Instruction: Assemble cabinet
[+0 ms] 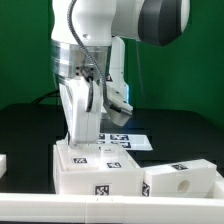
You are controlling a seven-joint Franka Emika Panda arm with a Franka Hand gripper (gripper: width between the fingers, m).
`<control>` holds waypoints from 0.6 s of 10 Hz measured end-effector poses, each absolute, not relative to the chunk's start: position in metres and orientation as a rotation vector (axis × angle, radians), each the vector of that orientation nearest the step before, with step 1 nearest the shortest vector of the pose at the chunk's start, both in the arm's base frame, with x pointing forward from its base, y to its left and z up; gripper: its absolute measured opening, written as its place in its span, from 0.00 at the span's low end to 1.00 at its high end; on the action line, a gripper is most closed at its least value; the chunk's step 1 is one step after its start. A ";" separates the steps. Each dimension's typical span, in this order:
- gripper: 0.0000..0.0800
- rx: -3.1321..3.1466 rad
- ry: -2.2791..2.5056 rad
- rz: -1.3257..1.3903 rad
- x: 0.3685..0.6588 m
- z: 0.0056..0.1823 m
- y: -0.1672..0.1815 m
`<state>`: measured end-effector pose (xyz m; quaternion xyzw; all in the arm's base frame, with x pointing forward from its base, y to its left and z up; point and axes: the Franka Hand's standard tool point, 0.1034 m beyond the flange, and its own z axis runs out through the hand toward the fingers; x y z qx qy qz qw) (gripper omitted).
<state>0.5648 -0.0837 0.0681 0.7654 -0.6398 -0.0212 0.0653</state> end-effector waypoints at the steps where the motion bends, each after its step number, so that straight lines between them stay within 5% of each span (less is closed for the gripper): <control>1: 0.08 2.309 -1.929 -0.052 0.570 0.068 -0.082; 6: 0.08 2.299 -1.936 -0.018 0.584 0.068 -0.075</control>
Offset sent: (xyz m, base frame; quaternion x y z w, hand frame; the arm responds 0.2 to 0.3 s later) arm 0.0196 0.0095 -0.0029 0.0007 0.0139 -0.0021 0.9999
